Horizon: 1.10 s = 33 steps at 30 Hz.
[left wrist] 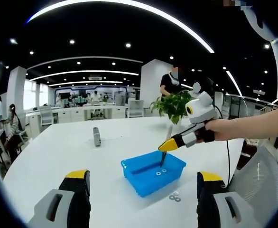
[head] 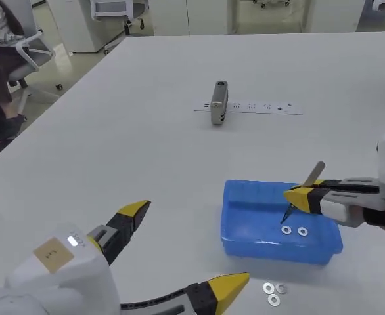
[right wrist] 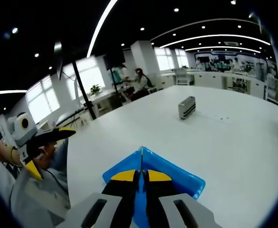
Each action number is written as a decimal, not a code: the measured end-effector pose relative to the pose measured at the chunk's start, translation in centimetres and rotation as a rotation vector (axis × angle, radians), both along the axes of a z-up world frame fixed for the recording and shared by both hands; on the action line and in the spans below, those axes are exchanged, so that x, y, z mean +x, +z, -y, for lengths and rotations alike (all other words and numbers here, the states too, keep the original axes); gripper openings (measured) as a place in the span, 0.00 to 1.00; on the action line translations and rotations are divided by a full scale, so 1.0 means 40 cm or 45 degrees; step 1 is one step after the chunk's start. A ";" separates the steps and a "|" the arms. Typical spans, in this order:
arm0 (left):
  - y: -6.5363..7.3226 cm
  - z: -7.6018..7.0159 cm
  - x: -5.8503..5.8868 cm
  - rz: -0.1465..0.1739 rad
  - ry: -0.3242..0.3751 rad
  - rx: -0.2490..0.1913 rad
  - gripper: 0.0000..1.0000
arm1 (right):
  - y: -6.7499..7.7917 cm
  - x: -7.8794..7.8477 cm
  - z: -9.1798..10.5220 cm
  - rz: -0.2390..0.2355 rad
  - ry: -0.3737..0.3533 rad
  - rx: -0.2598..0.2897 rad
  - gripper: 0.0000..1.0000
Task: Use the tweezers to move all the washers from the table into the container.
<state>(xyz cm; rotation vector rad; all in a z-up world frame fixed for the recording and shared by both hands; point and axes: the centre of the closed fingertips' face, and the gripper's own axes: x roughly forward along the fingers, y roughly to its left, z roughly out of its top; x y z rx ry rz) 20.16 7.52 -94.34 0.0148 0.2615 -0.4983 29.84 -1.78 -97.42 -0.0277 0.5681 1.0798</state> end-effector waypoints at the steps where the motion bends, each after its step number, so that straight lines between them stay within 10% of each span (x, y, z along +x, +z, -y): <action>1: 0.000 0.000 0.000 0.001 0.000 0.002 0.95 | 0.003 -0.006 -0.002 0.002 0.006 0.003 0.03; 13: -0.003 0.001 -0.001 -0.003 -0.004 0.009 0.95 | 0.031 -0.073 -0.007 -0.037 0.055 0.061 0.03; 33: -0.004 0.002 -0.002 -0.006 -0.007 0.015 0.94 | -0.089 -0.192 -0.016 -0.250 0.145 0.001 0.04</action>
